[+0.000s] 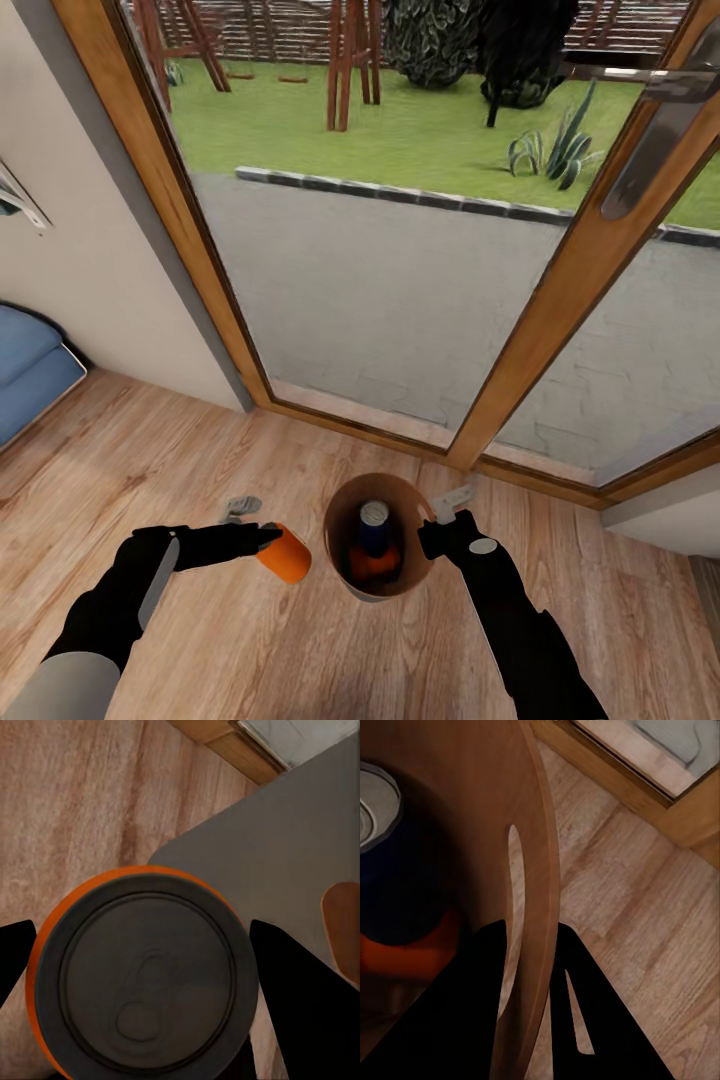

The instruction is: Put the three can of soda from the living room inside the tash can in the kitchen.

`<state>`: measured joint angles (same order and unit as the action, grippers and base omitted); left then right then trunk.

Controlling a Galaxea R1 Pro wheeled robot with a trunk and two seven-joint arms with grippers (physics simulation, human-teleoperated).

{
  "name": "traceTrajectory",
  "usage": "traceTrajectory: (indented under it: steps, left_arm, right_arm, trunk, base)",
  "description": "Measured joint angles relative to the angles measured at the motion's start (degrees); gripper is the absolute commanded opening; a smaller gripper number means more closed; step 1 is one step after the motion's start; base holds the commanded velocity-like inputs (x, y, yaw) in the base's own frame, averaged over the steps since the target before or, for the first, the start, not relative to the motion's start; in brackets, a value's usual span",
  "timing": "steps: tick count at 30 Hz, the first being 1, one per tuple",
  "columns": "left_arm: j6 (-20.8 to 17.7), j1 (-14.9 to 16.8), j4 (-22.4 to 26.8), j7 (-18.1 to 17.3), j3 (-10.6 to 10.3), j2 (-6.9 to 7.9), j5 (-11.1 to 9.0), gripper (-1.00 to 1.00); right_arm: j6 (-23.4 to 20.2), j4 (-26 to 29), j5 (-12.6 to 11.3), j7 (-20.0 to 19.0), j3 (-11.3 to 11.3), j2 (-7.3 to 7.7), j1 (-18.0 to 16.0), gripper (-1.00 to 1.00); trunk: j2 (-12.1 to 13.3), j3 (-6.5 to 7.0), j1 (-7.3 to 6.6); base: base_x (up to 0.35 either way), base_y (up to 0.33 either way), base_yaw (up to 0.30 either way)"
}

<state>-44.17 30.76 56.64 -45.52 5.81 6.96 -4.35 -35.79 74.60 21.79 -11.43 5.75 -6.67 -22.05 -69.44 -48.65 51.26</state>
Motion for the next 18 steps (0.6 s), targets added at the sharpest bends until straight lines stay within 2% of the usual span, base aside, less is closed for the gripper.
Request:
traceTrajectory:
  steps: [5,8,14,18]
  left_arm:
    - [-2.1,0.0,1.3,-0.4,-0.1,0.38,-0.1,-1.00]
    - [-2.9,0.0,1.9,-2.4,-0.1,0.86,0.1,-1.00]
    - [-3.6,0.0,2.1,-3.0,-0.1,1.86,0.1,-1.00]
    - [-3.9,0.0,2.5,-3.0,-0.1,2.03,0.0,-1.00]
  right_arm:
    - [0.0,0.0,0.0,0.0,-0.1,0.05,0.0,-1.00]
    - [0.0,-0.1,0.0,0.0,-0.1,0.08,0.0,-1.00]
    - [0.9,-0.1,-0.2,0.0,-0.1,0.08,0.0,-1.00]
    - [1.2,-0.1,-0.3,-0.1,-0.2,0.09,0.0,-1.00]
  trunk:
    - [0.0,0.00,0.00]
    - [0.0,0.00,0.00]
    - [0.0,0.00,0.00]
    - [0.0,0.00,0.00]
  base:
    - [0.000,0.000,0.000]
    - [0.000,0.000,0.000]
    - [0.000,0.000,0.000]
    - [0.000,0.000,0.000]
